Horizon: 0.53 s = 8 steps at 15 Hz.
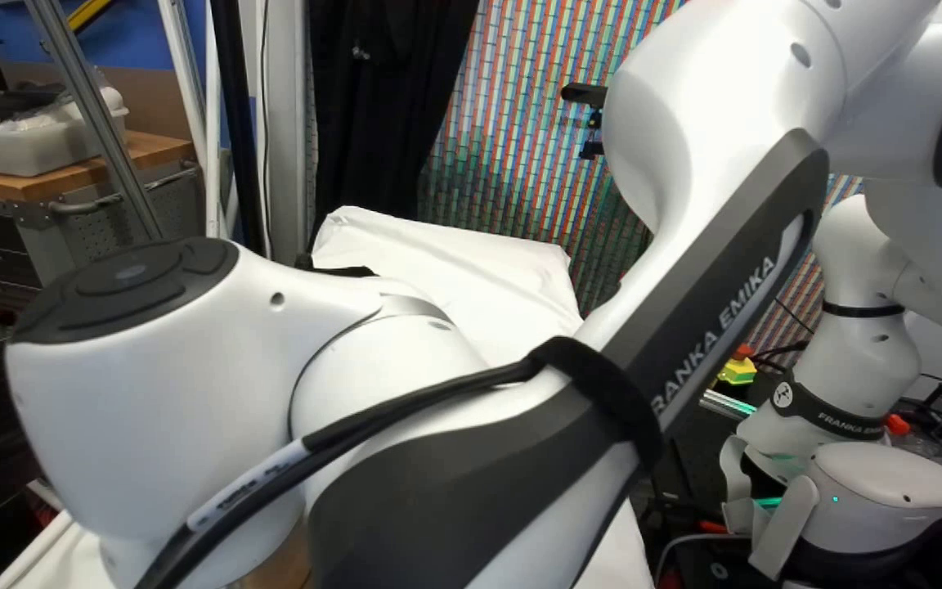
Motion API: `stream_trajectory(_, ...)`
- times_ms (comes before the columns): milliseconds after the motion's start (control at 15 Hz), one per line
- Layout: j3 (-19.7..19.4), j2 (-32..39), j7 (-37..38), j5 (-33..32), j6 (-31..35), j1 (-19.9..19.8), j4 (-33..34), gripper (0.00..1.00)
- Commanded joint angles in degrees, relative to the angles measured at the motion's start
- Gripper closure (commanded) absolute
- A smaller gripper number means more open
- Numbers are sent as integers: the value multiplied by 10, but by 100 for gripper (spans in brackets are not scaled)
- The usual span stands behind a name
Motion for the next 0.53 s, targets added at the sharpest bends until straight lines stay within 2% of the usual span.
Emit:
stream_trajectory(0,-13,20,3,15,-15,11,29,0)
stream_trajectory(467,-15,22,7,15,-18,13,35,0)
